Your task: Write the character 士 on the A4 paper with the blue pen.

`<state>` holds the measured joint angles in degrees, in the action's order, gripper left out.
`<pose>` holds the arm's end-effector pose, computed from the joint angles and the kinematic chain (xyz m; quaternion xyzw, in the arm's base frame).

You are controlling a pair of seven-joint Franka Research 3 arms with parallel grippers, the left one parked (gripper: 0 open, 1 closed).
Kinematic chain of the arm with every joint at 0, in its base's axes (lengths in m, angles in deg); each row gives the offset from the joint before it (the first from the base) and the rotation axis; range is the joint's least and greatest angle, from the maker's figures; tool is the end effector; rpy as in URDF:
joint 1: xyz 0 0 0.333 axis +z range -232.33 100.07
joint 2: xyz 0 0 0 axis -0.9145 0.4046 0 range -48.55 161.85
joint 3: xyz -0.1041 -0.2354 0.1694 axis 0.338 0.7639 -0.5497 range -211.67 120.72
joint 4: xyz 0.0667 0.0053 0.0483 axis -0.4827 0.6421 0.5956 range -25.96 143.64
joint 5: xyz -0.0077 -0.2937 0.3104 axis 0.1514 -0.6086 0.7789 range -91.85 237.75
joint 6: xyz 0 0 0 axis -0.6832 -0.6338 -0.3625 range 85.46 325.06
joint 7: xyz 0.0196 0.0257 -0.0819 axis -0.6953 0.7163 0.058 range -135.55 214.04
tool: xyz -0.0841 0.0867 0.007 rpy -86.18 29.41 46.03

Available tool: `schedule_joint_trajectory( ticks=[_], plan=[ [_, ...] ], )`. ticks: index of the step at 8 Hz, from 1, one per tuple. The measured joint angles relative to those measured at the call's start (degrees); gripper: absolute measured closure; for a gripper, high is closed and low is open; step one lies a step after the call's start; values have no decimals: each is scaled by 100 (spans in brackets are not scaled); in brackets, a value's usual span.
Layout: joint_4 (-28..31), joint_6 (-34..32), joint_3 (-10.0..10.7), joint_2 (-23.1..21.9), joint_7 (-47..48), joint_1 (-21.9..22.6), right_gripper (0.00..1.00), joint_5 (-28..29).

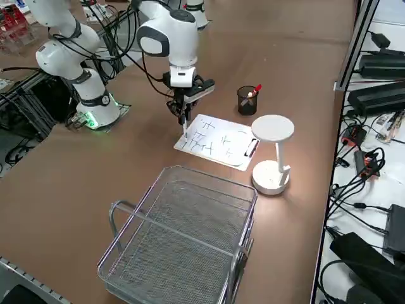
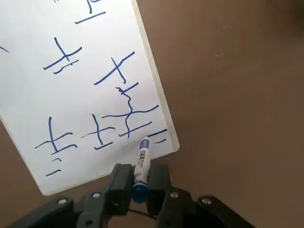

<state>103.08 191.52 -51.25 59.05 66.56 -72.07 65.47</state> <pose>0.5099 -0.0055 0.2497 0.9786 -0.1919 -0.0476 0.0571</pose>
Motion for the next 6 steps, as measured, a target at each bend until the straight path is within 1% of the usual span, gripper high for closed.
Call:
schedule_joint_trajectory(
  ticks=[3, 6],
  plan=[
    [-19, -97, -9, -29, -146, 1, 80, 3],
    [-124, -414, -11, -202, -838, 1, 80, -6]
  ],
)
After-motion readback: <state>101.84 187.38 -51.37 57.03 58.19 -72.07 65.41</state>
